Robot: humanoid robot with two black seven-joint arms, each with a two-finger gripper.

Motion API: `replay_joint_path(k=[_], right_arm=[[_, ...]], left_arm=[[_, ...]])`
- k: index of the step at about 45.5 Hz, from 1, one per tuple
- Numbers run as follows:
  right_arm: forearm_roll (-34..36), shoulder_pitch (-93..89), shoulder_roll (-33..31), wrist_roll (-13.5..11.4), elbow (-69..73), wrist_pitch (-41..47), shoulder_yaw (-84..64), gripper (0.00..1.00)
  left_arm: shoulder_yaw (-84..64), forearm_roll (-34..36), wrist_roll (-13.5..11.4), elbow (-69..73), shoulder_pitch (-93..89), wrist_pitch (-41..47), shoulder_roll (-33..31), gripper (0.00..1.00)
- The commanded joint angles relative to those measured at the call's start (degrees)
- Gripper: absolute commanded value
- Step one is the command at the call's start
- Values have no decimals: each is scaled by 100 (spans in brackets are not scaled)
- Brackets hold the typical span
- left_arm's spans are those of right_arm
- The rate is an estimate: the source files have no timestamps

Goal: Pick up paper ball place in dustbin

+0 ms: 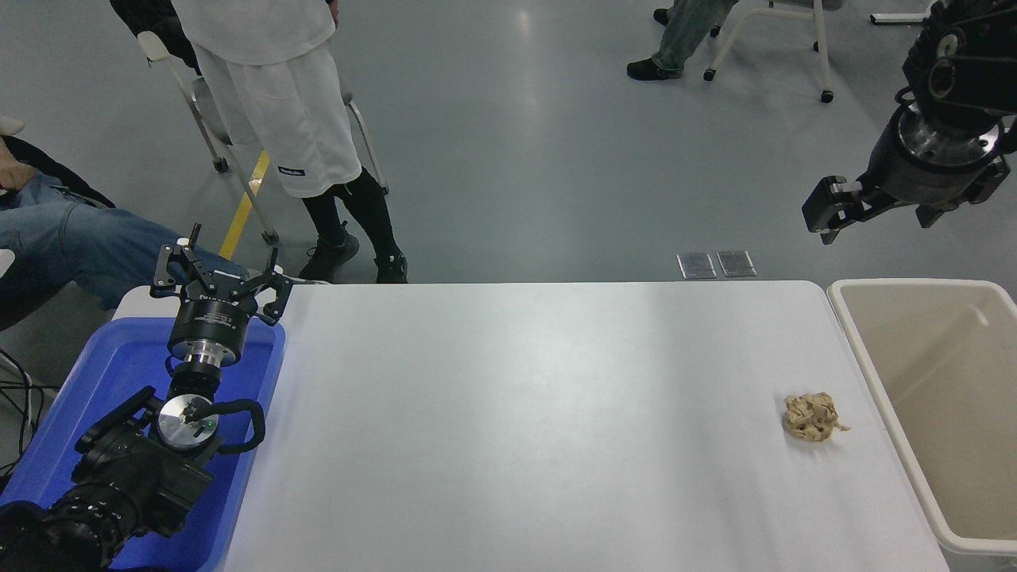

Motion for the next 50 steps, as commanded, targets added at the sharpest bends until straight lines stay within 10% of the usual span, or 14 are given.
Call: replay_joint_path(k=[1,50], right_arm=[[0,5,-20,0,0,0,-20,100],[0,-136,-29,0,0,0,-310,100]], left_arm=[[9,7,0,0,0,16,0,99],[0,-1,0,0,0,-1,0,99]])
